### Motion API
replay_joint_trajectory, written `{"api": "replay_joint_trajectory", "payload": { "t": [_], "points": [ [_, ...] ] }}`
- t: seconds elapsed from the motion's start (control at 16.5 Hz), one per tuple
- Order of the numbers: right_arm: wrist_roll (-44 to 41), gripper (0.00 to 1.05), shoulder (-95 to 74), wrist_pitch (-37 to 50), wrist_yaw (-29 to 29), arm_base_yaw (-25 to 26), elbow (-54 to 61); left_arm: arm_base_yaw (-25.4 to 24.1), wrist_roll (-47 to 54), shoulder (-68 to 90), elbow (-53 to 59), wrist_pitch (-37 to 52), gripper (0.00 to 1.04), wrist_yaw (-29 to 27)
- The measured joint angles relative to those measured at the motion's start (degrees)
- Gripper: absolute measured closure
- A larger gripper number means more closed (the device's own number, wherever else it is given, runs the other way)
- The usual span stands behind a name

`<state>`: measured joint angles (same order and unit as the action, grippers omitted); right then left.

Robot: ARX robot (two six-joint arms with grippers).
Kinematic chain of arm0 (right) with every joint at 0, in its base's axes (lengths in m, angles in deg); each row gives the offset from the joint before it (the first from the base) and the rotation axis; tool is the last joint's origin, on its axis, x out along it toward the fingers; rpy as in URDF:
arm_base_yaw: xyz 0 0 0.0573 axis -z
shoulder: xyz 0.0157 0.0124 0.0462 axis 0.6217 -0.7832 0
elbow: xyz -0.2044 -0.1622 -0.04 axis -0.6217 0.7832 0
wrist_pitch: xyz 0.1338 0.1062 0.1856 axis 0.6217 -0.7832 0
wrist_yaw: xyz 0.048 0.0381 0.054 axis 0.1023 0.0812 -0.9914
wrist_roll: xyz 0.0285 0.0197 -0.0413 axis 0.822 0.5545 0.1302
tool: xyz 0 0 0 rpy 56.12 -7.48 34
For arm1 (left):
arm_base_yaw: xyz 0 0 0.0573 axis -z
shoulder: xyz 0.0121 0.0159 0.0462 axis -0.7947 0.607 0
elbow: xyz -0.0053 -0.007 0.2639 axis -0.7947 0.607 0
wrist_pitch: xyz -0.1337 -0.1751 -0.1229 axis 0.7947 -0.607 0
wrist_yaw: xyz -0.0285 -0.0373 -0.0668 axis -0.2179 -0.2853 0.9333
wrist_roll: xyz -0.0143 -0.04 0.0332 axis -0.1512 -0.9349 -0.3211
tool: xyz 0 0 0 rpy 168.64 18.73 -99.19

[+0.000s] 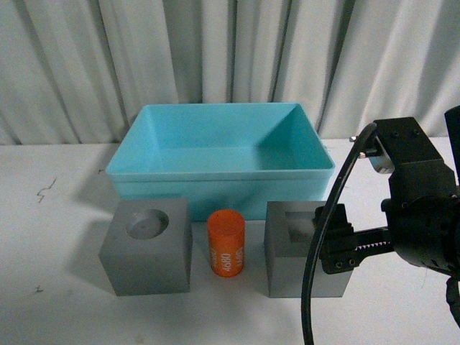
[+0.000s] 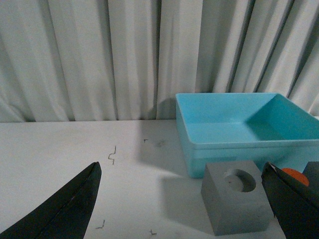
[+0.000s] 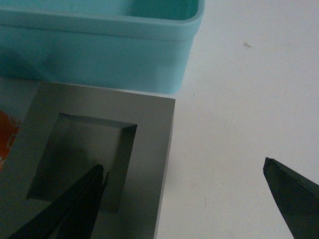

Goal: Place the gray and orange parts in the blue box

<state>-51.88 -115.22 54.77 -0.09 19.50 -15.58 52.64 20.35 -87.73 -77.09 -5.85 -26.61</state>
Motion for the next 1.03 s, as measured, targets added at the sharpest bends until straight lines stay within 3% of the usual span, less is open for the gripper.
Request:
{"api": "replay_joint_trajectory", "payload": {
  "t": [0.24,0.36,0.73,1.03],
  "points": [
    [1.4,0.06,-1.8,0.2,0.5,-1.0,-0.9,0.0,0.0,0.0,0.0,0.0,0.07,0.0],
    [2.4,0.22,-2.2,0.4,0.8,-1.3,-1.0,0.0,0.0,0.0,0.0,0.0,0.07,0.0],
    [4.1,0.82,-1.7,1.0,0.4,-1.2,0.3,0.0,0.0,0.0,0.0,0.0,0.07,0.0],
    [4.5,0.87,6.0,-3.4,-0.1,2.3,3.5,0.0,0.0,0.0,0.0,0.0,0.07,0.0]
  ]
}}
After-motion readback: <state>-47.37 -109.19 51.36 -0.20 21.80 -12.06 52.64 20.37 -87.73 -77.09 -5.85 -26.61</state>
